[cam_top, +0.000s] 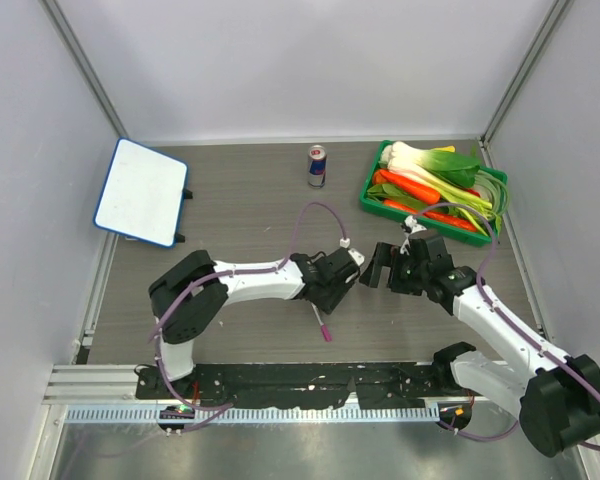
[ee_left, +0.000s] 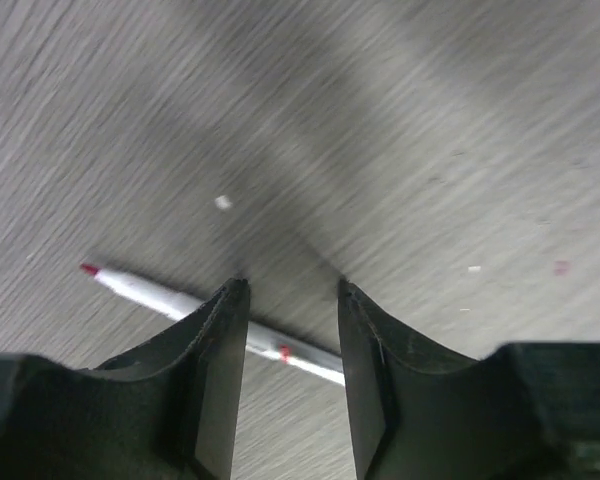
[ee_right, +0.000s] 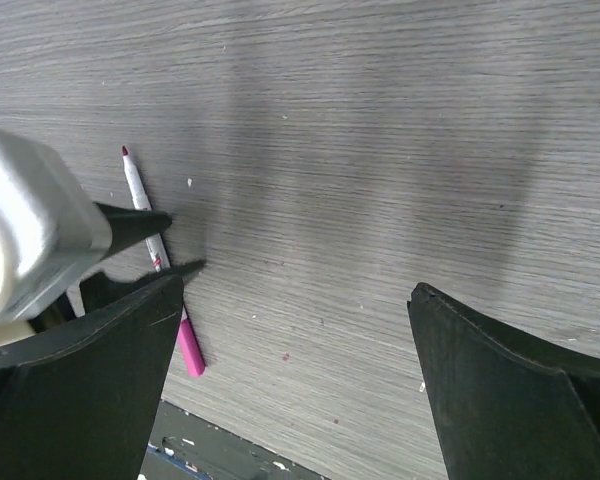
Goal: Write a sentence on the whiteboard
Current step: Pick up the whiteboard marker at the center of the board.
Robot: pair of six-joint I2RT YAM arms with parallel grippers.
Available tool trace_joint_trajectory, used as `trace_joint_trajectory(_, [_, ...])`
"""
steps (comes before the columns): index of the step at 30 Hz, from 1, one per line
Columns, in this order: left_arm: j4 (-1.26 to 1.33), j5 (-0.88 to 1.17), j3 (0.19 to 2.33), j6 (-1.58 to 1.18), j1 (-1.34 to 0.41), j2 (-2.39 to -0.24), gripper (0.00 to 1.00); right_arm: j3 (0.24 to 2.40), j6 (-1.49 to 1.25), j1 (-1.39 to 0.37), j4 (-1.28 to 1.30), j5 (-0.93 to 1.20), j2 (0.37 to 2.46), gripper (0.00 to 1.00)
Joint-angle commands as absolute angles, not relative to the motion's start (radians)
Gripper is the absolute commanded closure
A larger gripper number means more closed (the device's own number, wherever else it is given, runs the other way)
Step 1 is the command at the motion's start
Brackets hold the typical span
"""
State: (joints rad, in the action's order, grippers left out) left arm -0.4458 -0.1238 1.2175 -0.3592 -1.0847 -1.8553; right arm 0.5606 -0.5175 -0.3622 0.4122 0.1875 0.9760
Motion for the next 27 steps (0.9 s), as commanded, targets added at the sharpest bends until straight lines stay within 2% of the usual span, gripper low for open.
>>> trace_joint_trajectory(1, [-0.482, -0.267, 1.189, -0.362, -1.068, -1.848, 0.57, 0.566, -0.500, -0.359, 0.390, 0.232, 0.983, 0.01])
trace_joint_trajectory(5, [-0.485, -0.317, 1.122, -0.425, -1.034, -1.813, 0.67, 0.555, -0.499, -0.360, 0.374, 0.233, 0.994, 0.01])
trace_joint_trajectory(8, [-0.459, -0.295, 1.033, -0.486, -0.974, -1.757, 0.71, 0.561, -0.497, -0.360, 0.376, 0.244, 1.006, 0.01])
trace_joint_trajectory(11, [-0.449, -0.264, 0.921, -0.561, -0.917, -1.654, 0.71, 0.555, -0.495, -0.359, 0.364, 0.255, 1.023, 0.01])
trace_joint_trajectory(18, [-0.411, -0.138, 0.806, -0.684, -0.916, -1.585, 0.74, 0.557, -0.489, -0.359, 0.357, 0.270, 1.045, 0.01])
trace_joint_trajectory(21, [-0.332, -0.066, 0.737, -0.735, -0.928, -1.549, 0.72, 0.554, -0.491, -0.359, 0.353, 0.270, 1.046, 0.01])
trace_joint_trajectory(27, [-0.293, -0.071, 0.684, -0.816, -1.003, -1.506, 0.71, 0.555, -0.489, -0.359, 0.354, 0.275, 1.046, 0.01])
